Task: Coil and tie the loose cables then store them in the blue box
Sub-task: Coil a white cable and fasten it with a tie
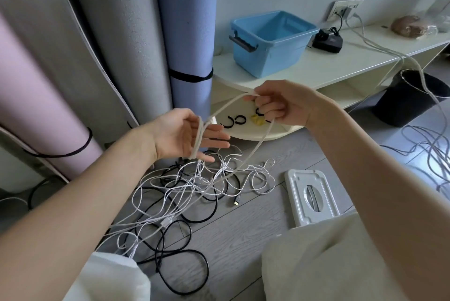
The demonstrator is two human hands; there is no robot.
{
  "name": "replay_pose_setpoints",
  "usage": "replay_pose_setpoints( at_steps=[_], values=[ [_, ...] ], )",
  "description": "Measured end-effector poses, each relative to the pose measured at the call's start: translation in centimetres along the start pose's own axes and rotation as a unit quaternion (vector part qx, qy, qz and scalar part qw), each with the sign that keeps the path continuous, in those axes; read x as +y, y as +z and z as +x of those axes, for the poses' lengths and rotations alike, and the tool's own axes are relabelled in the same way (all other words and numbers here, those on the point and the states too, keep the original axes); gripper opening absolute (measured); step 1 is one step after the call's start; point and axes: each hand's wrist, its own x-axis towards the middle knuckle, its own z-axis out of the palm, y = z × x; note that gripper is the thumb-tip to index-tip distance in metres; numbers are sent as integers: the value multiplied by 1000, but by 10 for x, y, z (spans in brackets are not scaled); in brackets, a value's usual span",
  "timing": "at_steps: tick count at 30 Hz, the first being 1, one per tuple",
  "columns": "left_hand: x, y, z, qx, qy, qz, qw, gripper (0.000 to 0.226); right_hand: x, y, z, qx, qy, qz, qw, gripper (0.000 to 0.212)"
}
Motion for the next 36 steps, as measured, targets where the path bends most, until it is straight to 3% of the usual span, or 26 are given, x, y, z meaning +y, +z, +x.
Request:
replay_pose_setpoints(
  at_steps=[4, 7, 10, 13, 15, 17, 19, 22, 25, 28, 32, 36],
  values=[
    [7, 2, 1, 55, 56, -67, 995, 45, 3, 23, -12, -149, -40, -63, 986, 24],
    [20, 3, 4, 75, 130, -160, 976, 54, 11, 32, -15, -223, -14, -121, 967, 39],
    [26, 2, 2, 53, 193, -166, 965, 49, 20, 35, -13, -270, 17, -198, 942, 47],
    [26, 11, -2, -4, 238, -193, 952, 57, 25, 38, -8, -287, 61, -257, 921, 41],
    [26, 22, -6, -52, 242, -219, 944, 45, 31, 41, -5, -277, 81, -325, 900, 32],
    [27, 33, -12, -76, 214, -181, 957, 30, 36, 45, -1, -235, 95, -400, 881, 38],
    [28, 34, -15, -126, 146, -118, 974, 34, 39, 47, 2, -153, 91, -459, 871, 52],
    [24, 27, -20, -279, 15, -67, 958, 46, 36, 37, 8, -50, 5, -487, 872, 49],
    [19, 21, -25, -239, -28, 100, 966, 50, 22, 20, 7, 45, -64, -442, 893, 24],
    [13, 19, -30, -168, -47, 226, 958, 56, 7, 1, 4, 87, -93, -300, 945, 41],
    [11, 11, -19, -48, -61, 155, 985, 42, -4, -8, -3, 114, -126, -115, 979, 52],
    [14, -1, -10, 7, 13, 53, 999, 27, -9, 4, -10, -8, -133, -38, 990, 37]
  ],
)
